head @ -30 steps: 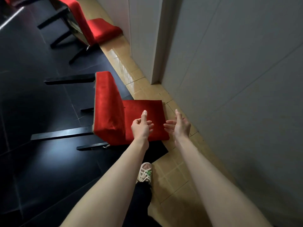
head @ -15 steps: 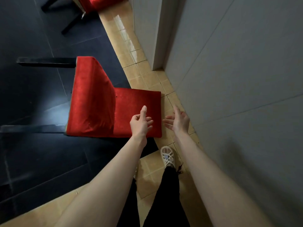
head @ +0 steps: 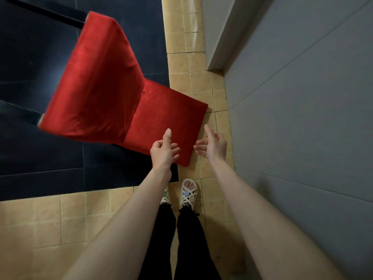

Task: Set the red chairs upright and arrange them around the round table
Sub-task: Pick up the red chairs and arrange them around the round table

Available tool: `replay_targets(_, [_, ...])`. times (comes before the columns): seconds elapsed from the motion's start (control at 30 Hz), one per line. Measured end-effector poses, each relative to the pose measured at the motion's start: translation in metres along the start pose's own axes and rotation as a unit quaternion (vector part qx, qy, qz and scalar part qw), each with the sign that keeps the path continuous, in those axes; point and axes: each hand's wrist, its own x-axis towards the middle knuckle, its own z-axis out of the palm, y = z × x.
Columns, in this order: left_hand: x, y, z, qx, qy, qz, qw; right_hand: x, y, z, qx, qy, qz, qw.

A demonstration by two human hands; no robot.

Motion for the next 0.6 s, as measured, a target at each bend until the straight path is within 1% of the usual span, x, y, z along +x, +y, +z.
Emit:
replay_targets(0.2, [0.095, -0.056, 0.013, -0.004, 0.016, -0.022, 1.000, 0.095, 0.056, 0.029, -0.021, -0.021, 0.026, 0.999])
replay_targets(0.4, [0.213, -0.129, 0.015, 0.020, 0.049, -0.031, 0.998, 0.201, 0.145, 0.058, -0.034, -0.022, 0.047, 0.998])
replay_targets(0.5, [0.258, -0.167, 0.015, 0.036, 0.059, -0.040, 0.997, 0.242, 0.184, 0.065, -0.044, -0.021, 0.057, 0.997])
replay_targets(0.6, [0.297, -0.204, 0.014, 0.022, 0.071, -0.077, 0.994, 0.278, 0.226, 0.069, -0.062, -0.020, 0.064, 0.996])
